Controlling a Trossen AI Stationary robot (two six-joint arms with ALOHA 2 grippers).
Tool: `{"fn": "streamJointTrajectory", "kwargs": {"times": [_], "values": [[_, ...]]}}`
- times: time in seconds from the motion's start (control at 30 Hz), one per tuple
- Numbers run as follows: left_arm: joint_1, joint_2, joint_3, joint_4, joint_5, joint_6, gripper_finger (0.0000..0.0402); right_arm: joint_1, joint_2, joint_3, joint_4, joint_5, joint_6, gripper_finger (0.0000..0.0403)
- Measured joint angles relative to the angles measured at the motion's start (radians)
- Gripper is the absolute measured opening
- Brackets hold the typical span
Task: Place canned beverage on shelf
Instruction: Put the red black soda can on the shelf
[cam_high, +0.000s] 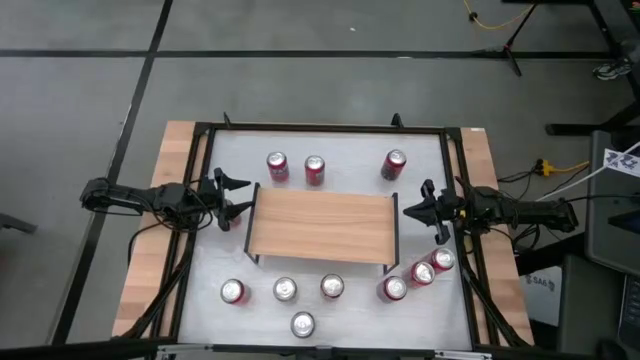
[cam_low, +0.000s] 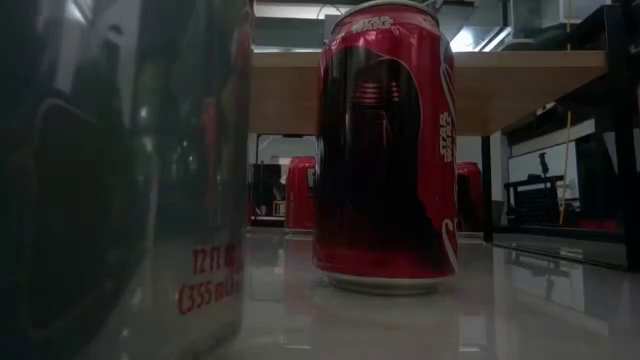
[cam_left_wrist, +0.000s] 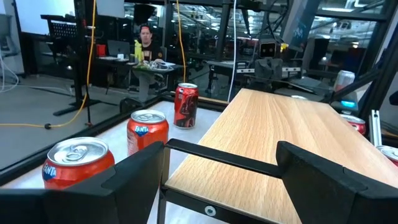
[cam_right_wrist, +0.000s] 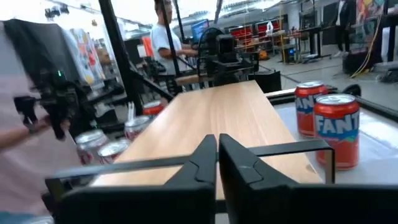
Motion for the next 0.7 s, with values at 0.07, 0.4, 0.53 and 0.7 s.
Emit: {"fn": "streamJointTrajectory", "kwargs": {"times": [0.07, 0.4, 0.53, 0.7], "values": [[0.0, 0.0, 0.0, 0.0, 0.0, 0.0, 0.0305, 0.0, 0.0, 0.0, 0.007, 0.0, 0.038, 0.0038], [0.0, 0.0, 0.0, 0.0, 0.0, 0.0, 0.0305, 0.0, 0.0, 0.0, 0.016, 0.064, 0.088, 0.0236], [0.0, 0.0, 0.0, 0.0, 0.0, 0.0, 0.0305, 0.0, 0.0, 0.0, 0.016, 0.106, 0.088, 0.0304], [0.0, 0.0, 0.0, 0.0, 0.0, 0.0, 0.0305, 0.0, 0.0, 0.0, 0.028, 0.116, 0.088, 0.0355]]}}
